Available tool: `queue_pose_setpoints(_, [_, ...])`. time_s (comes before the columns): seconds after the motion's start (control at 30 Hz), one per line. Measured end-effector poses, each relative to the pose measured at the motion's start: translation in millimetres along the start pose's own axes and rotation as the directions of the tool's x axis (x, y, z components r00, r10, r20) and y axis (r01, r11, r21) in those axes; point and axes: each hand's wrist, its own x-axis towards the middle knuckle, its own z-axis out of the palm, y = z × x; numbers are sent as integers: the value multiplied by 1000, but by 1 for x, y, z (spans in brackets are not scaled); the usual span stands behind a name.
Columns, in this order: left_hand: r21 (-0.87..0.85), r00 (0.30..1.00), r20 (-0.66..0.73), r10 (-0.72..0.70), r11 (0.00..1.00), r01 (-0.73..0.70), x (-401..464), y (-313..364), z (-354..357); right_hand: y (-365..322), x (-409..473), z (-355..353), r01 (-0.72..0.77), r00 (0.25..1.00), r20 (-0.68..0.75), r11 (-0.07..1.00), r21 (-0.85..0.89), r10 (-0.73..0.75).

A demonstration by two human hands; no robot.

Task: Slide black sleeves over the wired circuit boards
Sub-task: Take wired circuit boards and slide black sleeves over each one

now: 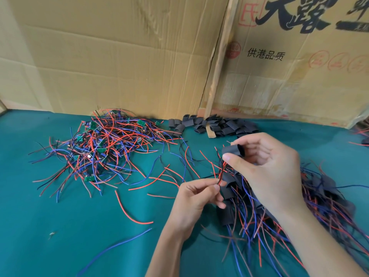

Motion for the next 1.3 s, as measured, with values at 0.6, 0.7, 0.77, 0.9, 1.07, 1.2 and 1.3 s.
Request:
queue_pose_setpoints(0.6, [77,999,-42,19,997,-16,-1,2,1,-7,25,-13,164,881,473,951,-263,-21])
queue_pose_setpoints(0.7, [69,999,-49,18,997,-15,-1,3,2,-5,26,-14,92,912,409,983,-158,-20])
queue_pose_setpoints(0.77, [70,998,-58,21,997,-17,-1,4,2,-5,27,-17,47,938,344,998,-46,-28])
queue_pose_setpoints(0.9, [80,998,-64,19,997,-13,-1,4,3,-1,22,-14,9,955,297,998,56,-25])
queue_pose_setpoints(1.07, [109,997,-75,25,994,-16,-1,5,4,1,18,-12,5,959,282,999,40,-16])
queue_pose_setpoints(1.2, [168,995,-92,31,986,-15,-1,3,4,-1,21,-13,14,956,295,1000,-17,-8])
queue_pose_setpoints(1.3, [171,994,-101,28,985,-10,-1,2,4,-2,23,-12,19,951,309,998,-56,-1])
